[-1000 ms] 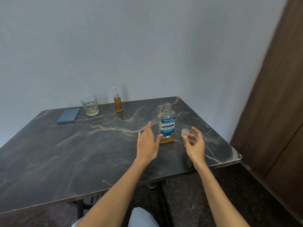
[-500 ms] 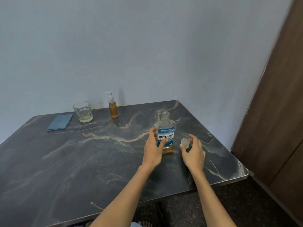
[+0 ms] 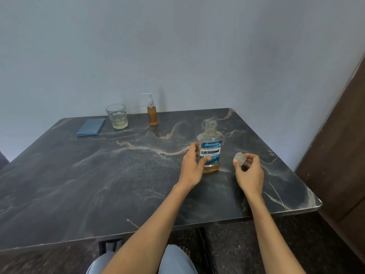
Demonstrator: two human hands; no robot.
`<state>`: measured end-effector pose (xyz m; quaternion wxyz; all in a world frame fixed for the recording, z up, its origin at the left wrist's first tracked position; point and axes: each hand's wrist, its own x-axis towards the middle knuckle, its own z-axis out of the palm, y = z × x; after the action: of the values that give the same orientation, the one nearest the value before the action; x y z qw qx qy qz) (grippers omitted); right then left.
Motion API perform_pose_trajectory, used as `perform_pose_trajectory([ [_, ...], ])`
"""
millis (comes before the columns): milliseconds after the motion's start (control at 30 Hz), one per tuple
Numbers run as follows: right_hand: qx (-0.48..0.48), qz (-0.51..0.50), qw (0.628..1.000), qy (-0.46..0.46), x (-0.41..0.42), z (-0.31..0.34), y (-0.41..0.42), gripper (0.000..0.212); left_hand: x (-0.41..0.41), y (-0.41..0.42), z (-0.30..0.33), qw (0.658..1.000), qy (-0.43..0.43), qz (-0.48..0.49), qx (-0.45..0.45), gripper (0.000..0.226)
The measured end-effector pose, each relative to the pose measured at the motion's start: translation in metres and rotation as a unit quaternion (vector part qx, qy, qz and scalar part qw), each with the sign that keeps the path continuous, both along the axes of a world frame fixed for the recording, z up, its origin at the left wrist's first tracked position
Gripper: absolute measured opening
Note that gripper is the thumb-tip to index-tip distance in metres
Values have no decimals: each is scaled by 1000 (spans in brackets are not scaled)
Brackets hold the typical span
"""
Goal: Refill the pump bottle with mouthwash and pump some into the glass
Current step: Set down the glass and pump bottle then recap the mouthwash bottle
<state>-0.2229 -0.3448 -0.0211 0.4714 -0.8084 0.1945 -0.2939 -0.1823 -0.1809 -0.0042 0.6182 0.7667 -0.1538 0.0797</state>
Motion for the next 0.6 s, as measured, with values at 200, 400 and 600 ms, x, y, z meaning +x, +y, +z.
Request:
perform_pose_trajectory([
  [200,138,65,985,-79,-9,7,6,33,-2,24,2,1000,4,0,-2,34],
  [400,180,180,961,-103,-13,59,29,38,-6,40,5,998,38,-42,26,36],
  [600,-4,298,944,-141,-10,144,46,34,-11,40,3,999,30,-33,28,35],
])
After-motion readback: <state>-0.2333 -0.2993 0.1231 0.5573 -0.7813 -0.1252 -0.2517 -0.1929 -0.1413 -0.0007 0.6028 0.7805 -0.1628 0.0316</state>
